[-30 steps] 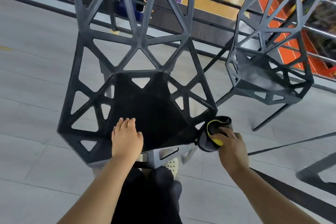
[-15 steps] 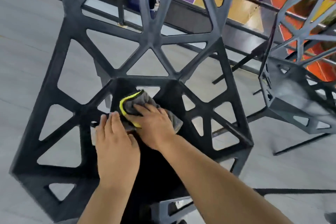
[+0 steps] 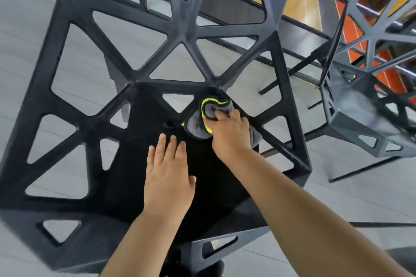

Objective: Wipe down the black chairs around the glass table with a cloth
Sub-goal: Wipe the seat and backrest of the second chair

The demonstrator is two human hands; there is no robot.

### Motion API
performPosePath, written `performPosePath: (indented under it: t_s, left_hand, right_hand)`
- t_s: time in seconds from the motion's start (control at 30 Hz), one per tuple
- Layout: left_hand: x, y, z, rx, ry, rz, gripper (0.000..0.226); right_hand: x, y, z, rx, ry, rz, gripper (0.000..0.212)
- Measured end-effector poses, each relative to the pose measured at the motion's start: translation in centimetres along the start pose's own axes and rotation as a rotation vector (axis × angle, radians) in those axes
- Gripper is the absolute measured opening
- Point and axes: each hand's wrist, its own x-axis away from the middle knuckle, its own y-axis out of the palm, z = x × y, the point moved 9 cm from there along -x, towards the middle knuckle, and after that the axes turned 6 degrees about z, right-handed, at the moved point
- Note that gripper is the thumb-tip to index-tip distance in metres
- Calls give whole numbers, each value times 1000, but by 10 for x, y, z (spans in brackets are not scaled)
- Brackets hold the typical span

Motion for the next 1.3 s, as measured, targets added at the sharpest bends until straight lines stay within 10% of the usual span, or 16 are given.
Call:
performPosePath:
  t_s: [0.2,0.53,0.87,1.3]
  left_hand:
    - [0,-4,4,95,-19,35,64]
    - [11,-4,21,145,37,41,53]
    - [5,-7,11,244,-38,89,50]
    - [20,25,56,70,182,-162,84]
  right_hand:
    - [108,-6,13,-52,-56,-29,62]
    - [199,-4,34,-295,416,-29,68]
    - [189,-11,-18,-393,101,74,58]
    - [147,-39,123,65,350,254,49]
